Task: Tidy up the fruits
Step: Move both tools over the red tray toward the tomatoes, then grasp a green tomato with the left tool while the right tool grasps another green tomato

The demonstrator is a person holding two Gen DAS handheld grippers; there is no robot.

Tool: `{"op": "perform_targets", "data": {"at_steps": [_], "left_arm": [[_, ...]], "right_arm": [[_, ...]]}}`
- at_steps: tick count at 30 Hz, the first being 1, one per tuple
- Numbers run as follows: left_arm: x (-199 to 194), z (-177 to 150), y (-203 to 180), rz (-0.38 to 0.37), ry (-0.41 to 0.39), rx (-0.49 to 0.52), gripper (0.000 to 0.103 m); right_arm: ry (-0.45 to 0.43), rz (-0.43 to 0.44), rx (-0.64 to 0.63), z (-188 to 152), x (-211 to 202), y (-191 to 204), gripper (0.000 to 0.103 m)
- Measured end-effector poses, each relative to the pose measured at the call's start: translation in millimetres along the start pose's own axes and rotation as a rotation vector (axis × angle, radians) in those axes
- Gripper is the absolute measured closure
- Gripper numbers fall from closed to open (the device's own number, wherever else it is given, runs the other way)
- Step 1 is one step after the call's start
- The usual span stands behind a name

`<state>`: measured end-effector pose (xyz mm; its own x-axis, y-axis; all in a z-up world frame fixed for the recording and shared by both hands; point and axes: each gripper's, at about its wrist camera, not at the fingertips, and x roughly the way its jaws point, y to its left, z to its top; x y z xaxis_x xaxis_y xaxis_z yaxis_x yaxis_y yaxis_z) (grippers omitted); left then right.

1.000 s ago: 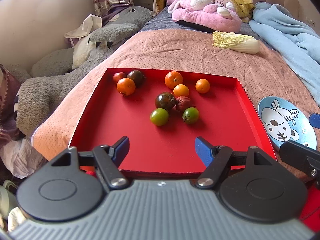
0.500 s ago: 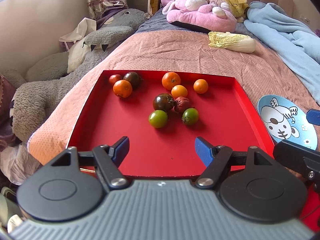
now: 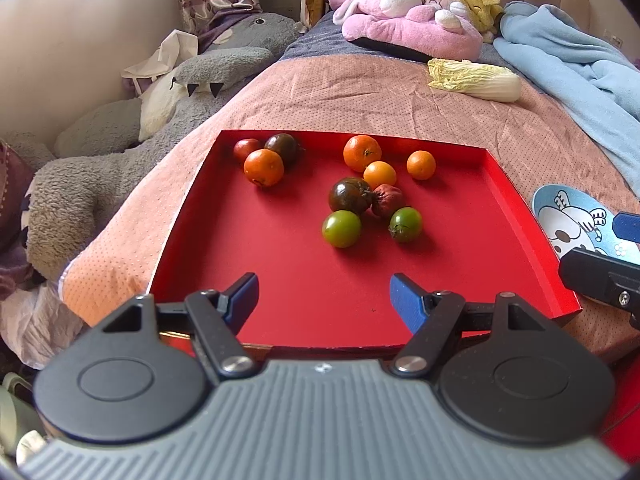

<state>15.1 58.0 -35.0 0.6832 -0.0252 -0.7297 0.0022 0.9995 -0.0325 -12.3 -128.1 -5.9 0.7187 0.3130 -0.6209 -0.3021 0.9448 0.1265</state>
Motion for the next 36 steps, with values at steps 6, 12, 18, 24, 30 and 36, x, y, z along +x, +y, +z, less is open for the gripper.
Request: {"op": "perform_targets", "data": {"at_steps": [6, 12, 18, 24, 30, 36], "left_arm": [[8.4, 4.3, 3.6, 0.01, 0.002, -0.004, 0.029], [20.0, 10.1, 0.7, 0.022, -0.002, 0.011, 0.029], [27.4, 16.6, -3.6, 0.015, -0.011, 0.028, 0.029], [36.7, 19.6, -7.6, 0.008, -0.006, 0.042, 0.029], [45.7, 20.8, -7.8, 0.004, 0.007, 0.042, 0.029], [54.1, 21.0, -6.4, 0.002, 0.019, 0.041, 0.029]], "right_arm": [[0.02, -0.003, 0.0, -1.3, 9.2, -0.9, 0.008], [0.036, -0.002, -0.007, -0.8, 20.5, -0.4, 0.011], [0.045, -0.012, -0.016, 2.3, 29.8, -1.9, 0.013], [0.056, -0.018, -0.01, -0.7, 34.3, -7.3, 0.013], [0.072, -0.02, -0.008, -2.1, 41.0, -9.0, 0.015], [0.084, -0.017, -0.016, -2.1, 50.0, -7.8, 0.015]]}}
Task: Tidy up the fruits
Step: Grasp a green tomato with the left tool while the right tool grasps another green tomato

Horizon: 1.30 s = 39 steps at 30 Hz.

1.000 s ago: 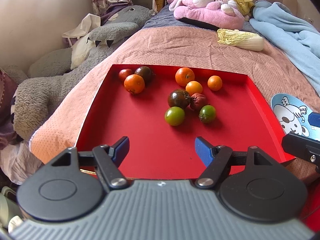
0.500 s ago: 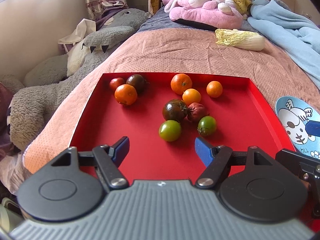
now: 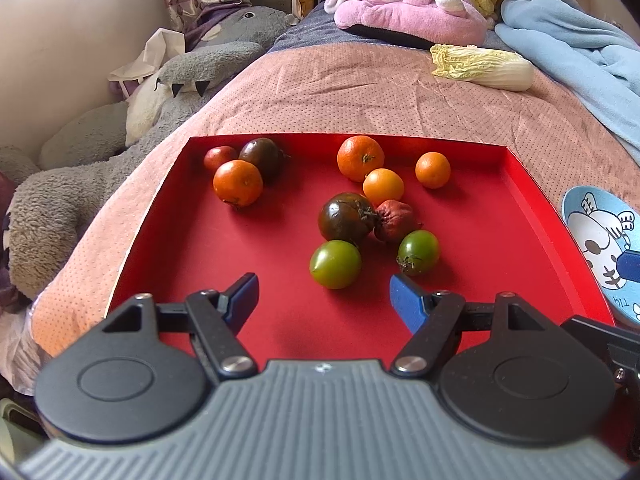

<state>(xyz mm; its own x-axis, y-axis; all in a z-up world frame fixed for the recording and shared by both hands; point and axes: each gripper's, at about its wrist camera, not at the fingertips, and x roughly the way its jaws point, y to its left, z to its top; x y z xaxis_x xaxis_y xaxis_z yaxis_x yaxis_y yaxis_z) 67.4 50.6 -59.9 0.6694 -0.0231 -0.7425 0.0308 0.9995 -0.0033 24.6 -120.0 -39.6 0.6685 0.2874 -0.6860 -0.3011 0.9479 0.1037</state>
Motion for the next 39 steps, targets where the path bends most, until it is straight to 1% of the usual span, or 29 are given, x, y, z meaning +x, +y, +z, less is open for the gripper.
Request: {"op": "perform_targets", "data": {"at_steps": [14, 16, 17, 19, 20, 21, 22, 25, 27, 29, 34, 35, 39], "left_arm": [[18.8, 4.8, 3.7, -0.01, 0.015, -0.025, 0.03], [21.1, 4.1, 4.3, -0.01, 0.018, -0.03, 0.04], [20.7, 4.0, 3.9, -0.008, 0.013, -0.028, 0.043], [21.2, 5.3, 2.2, -0.014, 0.012, -0.018, 0.052], [21.4, 5.8, 1.4, -0.012, 0.011, -0.013, 0.056], [21.4, 6.1, 0.6, -0.014, 0.012, -0.008, 0.063], [20.7, 5.8, 0.2, -0.017, 0.015, -0.005, 0.069], [18.3, 4.4, 0.6, 0.0, 0.016, -0.006, 0.069], [15.8, 1.9, 3.5, 0.008, 0.017, -0.014, 0.069], [12.4, -1.2, 6.6, 0.016, 0.018, -0.023, 0.069], [5.9, -6.1, 12.0, 0.021, 0.025, -0.034, 0.069], [5.2, -6.7, 13.0, 0.024, 0.025, -0.039, 0.069], [3.5, -8.6, 17.5, 0.031, 0.025, -0.051, 0.069]], "right_arm": [[0.015, 0.006, 0.003, -1.1, 14.0, -4.5, 0.015], [0.015, 0.005, 0.001, -0.9, 16.1, -4.9, 0.015], [0.015, 0.006, -0.001, -0.7, 17.1, -4.8, 0.015], [0.015, 0.008, -0.008, 1.8, 21.6, -3.8, 0.016], [0.014, 0.009, -0.013, 3.8, 24.4, -2.3, 0.019], [0.014, 0.012, -0.017, 5.4, 26.9, -1.3, 0.02], [0.015, 0.018, -0.019, 7.9, 30.3, -0.2, 0.024], [0.027, 0.04, -0.021, 15.7, 42.9, 3.1, 0.037], [0.036, 0.05, -0.021, 20.3, 51.7, 5.6, 0.04], [0.047, 0.06, -0.032, 25.5, 61.0, 10.1, 0.046], [0.089, 0.106, -0.016, 34.5, 89.4, 25.1, 0.052], [0.097, 0.109, -0.015, 36.1, 95.2, 28.2, 0.055], [0.126, 0.117, 0.004, 41.2, 114.3, 29.3, 0.056]]}}
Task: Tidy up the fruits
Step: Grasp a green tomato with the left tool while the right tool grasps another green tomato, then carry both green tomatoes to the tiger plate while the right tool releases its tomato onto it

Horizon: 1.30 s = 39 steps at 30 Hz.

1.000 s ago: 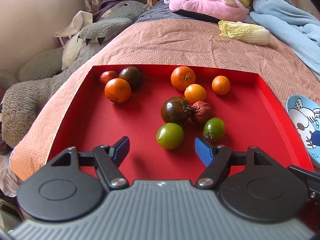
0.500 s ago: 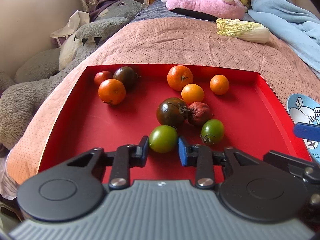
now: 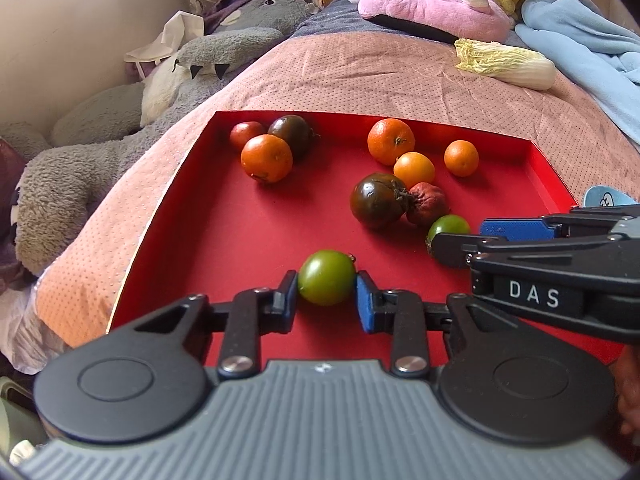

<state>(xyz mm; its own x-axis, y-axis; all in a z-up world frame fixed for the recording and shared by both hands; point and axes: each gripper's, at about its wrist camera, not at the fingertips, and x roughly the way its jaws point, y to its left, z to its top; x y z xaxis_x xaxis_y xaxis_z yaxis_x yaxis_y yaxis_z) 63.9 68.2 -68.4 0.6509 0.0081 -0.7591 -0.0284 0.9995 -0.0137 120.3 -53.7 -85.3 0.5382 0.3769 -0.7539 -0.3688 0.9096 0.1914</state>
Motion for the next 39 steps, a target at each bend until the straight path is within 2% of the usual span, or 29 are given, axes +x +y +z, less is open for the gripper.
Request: {"op": "perform_targets", "data": {"at_steps": [4, 7, 18, 28, 39], "left_arm": [[-0.4, -1.7, 1.3, 0.001, -0.003, -0.001, 0.069], [-0.5, -2.5, -0.2, 0.005, -0.006, 0.006, 0.069], [-3.6, -6.1, -2.8, 0.018, -0.009, 0.009, 0.069], [-9.6, -6.9, -6.9, 0.009, 0.002, -0.022, 0.069], [-23.5, -2.3, -36.0, 0.001, -0.031, 0.015, 0.069]], "right_arm": [[0.017, 0.001, -0.002, 5.3, 12.1, 0.2, 0.058], [0.022, 0.014, -0.011, 6.0, 15.4, 2.1, 0.066], [0.011, -0.001, -0.06, -6.6, 4.3, 7.0, 0.067], [-0.042, -0.027, -0.057, -28.9, -45.7, -6.2, 0.067], [-0.079, -0.047, -0.057, -44.0, -84.7, -22.3, 0.067]]}}
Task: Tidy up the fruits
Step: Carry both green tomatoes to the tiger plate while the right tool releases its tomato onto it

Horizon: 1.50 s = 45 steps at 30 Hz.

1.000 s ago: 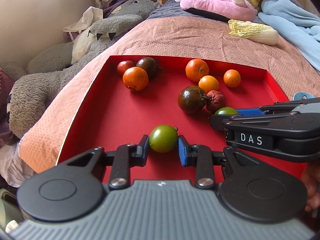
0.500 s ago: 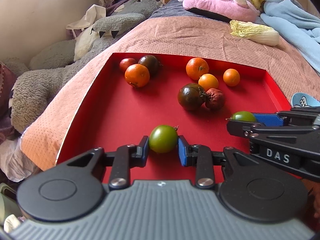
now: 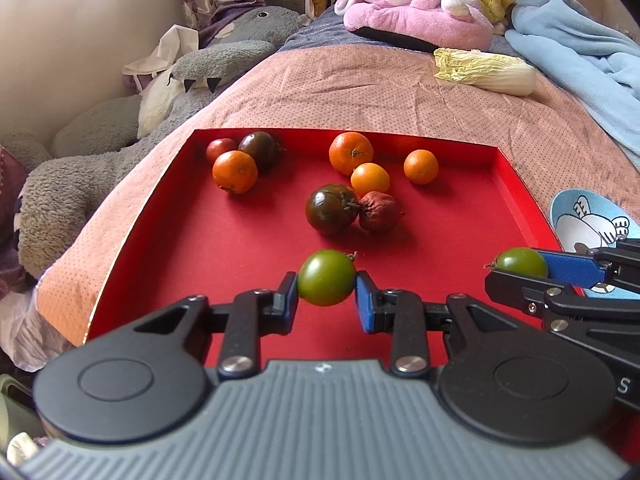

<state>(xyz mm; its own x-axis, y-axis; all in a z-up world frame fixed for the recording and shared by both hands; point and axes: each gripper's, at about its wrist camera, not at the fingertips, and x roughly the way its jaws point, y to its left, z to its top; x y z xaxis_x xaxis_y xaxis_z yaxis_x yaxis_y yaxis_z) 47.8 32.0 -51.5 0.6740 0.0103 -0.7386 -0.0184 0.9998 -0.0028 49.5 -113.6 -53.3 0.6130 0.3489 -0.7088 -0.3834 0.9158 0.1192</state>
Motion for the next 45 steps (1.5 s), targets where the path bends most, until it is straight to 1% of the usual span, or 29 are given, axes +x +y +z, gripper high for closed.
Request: {"op": "perform_targets", "data": {"at_steps": [7, 15, 24, 33, 40, 45], "left_arm": [[-7.1, 5.1, -19.8, 0.002, -0.012, 0.029, 0.069], [-11.7, 5.5, -40.5, 0.0, -0.014, 0.077, 0.069], [-18.6, 13.3, -76.2, -0.055, -0.039, 0.14, 0.069], [-24.1, 15.7, -107.9, -0.118, -0.056, 0.19, 0.069], [-24.9, 15.1, -128.8, -0.155, -0.056, 0.223, 0.069], [-27.0, 12.7, -136.5, -0.176, -0.053, 0.235, 0.069]], "right_arm": [[-0.014, -0.024, 0.023, -5.5, -15.8, -20.6, 0.067], [-0.051, -0.036, 0.028, -8.1, -32.6, -29.4, 0.067], [-0.083, -0.094, 0.086, -18.0, -58.5, -59.9, 0.067], [-0.076, -0.174, 0.159, -42.0, -75.3, -94.6, 0.067], [-0.059, -0.246, 0.202, -59.5, -76.0, -120.7, 0.067], [-0.04, -0.288, 0.236, -68.5, -67.2, -140.3, 0.067]]}}
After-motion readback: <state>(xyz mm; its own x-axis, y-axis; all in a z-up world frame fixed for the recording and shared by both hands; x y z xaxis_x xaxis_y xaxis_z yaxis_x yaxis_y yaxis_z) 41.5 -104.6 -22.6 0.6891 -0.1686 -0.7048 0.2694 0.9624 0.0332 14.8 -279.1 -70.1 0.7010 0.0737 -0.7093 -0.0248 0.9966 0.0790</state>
